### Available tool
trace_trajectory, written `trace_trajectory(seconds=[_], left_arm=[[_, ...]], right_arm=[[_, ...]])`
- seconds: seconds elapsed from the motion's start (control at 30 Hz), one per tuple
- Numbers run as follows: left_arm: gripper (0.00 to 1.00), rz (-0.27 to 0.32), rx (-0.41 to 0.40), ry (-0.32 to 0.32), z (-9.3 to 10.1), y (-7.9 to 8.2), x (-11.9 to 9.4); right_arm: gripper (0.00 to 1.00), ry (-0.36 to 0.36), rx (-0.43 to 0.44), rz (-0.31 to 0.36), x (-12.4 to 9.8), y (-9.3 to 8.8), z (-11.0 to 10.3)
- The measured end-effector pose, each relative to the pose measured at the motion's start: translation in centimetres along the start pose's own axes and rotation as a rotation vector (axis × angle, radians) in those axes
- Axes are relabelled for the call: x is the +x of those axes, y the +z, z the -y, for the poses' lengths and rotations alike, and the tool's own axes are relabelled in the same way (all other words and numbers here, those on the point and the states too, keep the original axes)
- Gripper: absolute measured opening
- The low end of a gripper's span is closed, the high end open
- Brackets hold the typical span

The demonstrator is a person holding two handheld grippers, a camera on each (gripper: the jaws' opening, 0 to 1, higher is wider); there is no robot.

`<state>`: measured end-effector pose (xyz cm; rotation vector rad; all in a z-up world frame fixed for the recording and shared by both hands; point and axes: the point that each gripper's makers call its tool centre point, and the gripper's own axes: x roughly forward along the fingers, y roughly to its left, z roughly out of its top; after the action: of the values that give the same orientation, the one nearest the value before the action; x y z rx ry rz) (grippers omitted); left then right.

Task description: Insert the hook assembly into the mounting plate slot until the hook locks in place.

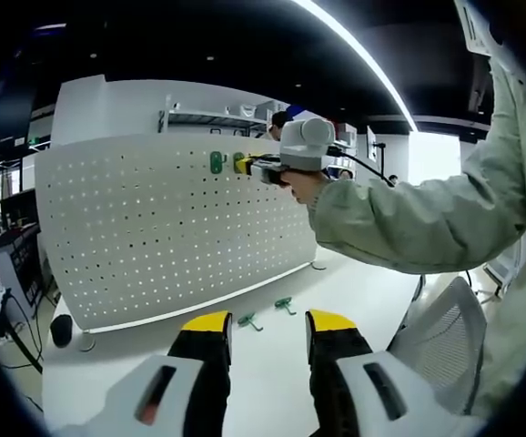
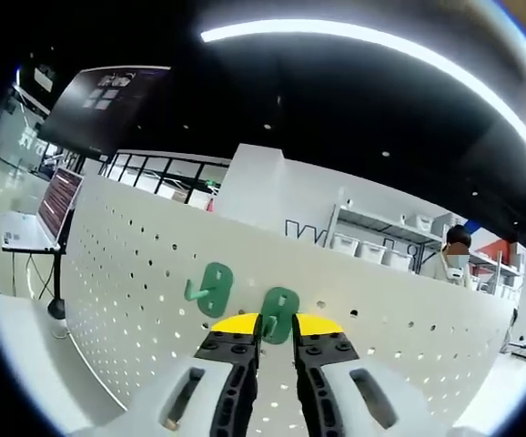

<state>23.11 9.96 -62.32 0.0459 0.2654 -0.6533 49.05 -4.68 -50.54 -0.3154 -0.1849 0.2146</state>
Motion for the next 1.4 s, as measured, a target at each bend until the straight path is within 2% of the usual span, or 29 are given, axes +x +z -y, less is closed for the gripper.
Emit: trace_trajectory(seconds=[0.3,0.53,0.7,0.9,1.4], left_arm=[[0.34,0.007,-0.002,0.006,-0.1,0.1,-0.2],[0.34,0.015,-0.002,0.009,0.0,0.2,-0.4],[0.34,0.023,0.0,0.016,-0.1,0.5,-0.6],[0.34,0.032,0.01,0.015,0.2,0.8,-1.1],[0.34,0.046,0.034,0.016,0.5,1.3,-1.9]], right_arm=[[0.18,0.012,0.012,-0.015,-0.9,0.0,-0.2],[0.22,0.045,0.028,-0.032,-3.0,-0.3,-0.9],[0.24,0.069,0.062,-0.068,-4.9,-1.3,-1.4],[0.26,0.089,0.084,-0.125,-7.3,-3.4,-1.9],[0.31,0.222,0.096,-0.23,-14.0,-6.0,-5.9]])
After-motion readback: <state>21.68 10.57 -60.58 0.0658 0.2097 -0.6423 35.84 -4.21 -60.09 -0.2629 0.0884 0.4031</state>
